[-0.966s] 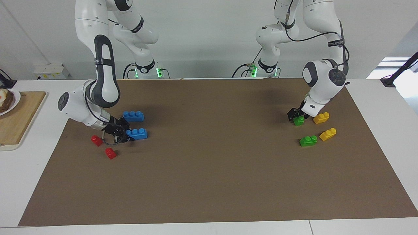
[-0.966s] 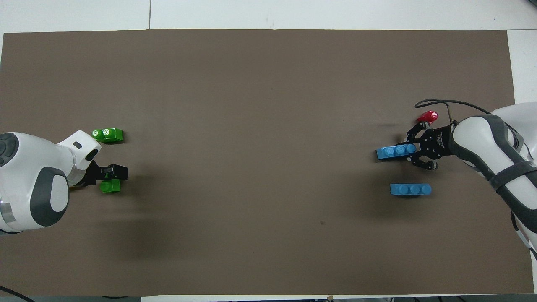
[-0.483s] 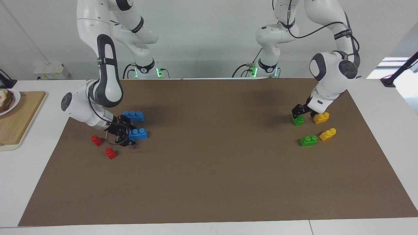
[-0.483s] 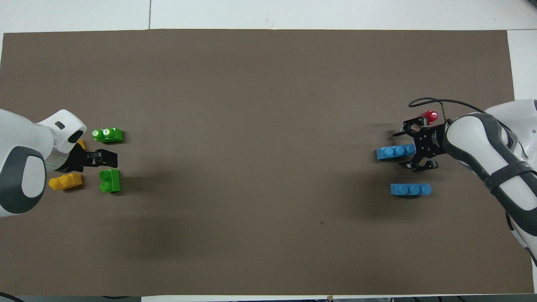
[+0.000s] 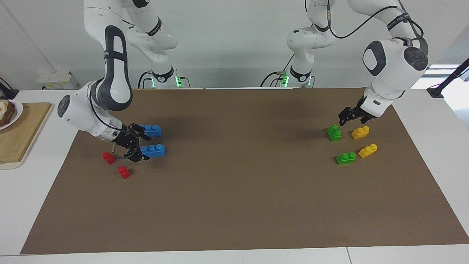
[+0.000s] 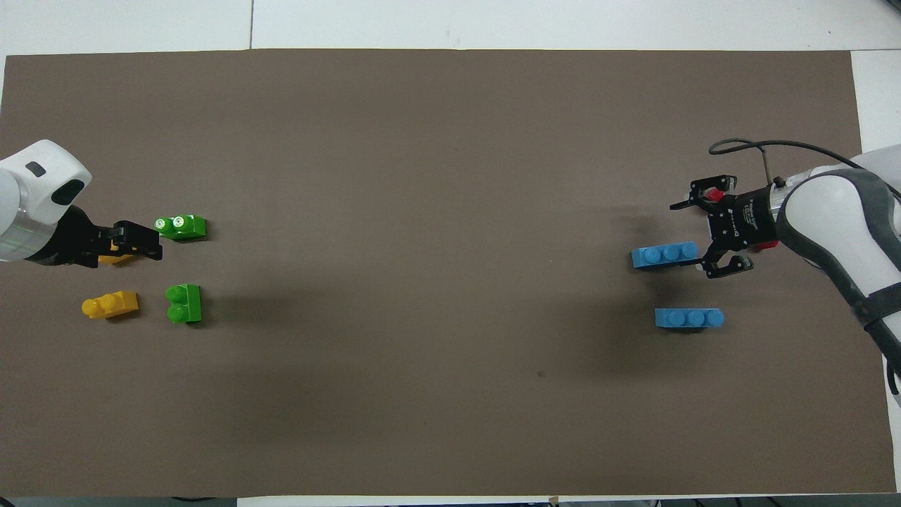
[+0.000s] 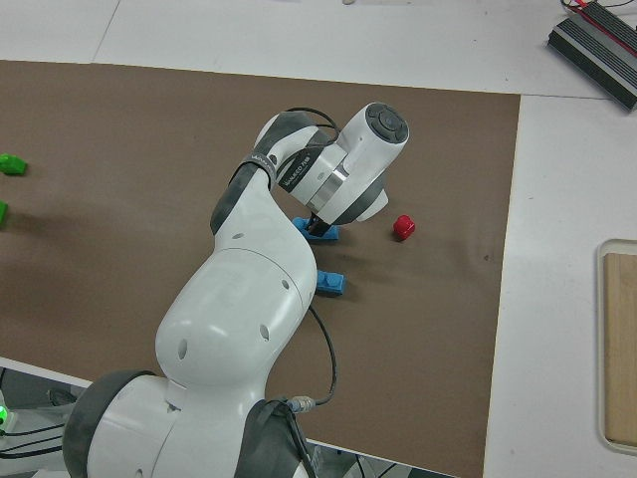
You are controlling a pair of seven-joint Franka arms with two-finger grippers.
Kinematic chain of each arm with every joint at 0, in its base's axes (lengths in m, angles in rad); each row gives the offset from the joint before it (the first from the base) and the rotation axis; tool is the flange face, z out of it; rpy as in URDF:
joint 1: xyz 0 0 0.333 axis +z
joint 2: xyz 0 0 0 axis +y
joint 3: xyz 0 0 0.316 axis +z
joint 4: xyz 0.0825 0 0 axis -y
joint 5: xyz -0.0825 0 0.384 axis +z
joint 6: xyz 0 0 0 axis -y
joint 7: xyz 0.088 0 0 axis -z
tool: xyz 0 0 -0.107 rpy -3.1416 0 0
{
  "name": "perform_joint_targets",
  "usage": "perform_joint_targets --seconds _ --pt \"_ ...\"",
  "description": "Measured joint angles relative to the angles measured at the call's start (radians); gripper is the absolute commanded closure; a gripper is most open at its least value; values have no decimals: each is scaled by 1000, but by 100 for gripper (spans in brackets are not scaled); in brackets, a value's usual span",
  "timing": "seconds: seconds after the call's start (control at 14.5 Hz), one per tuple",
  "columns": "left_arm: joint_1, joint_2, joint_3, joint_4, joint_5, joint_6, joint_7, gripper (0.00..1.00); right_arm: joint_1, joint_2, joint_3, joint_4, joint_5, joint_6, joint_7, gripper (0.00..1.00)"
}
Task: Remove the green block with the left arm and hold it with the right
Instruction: 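Open the left gripper and the right gripper and draw both back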
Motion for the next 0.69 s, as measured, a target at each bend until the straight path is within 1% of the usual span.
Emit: perform_joint_targets --seconds 0.21,0.34,0.69 --pt "-1 0 -1 66 3 -106 0 0 -2 -35 -4 23 0 -50 13 5" --pt "-2 -3 -3 109 5 -174 0 0 -3 -50 -7 66 -10 -92 17 5" --pt "-13 -37 -3 116 5 -212 0 0 -12 -60 -5 246 -130 -261 14 5"
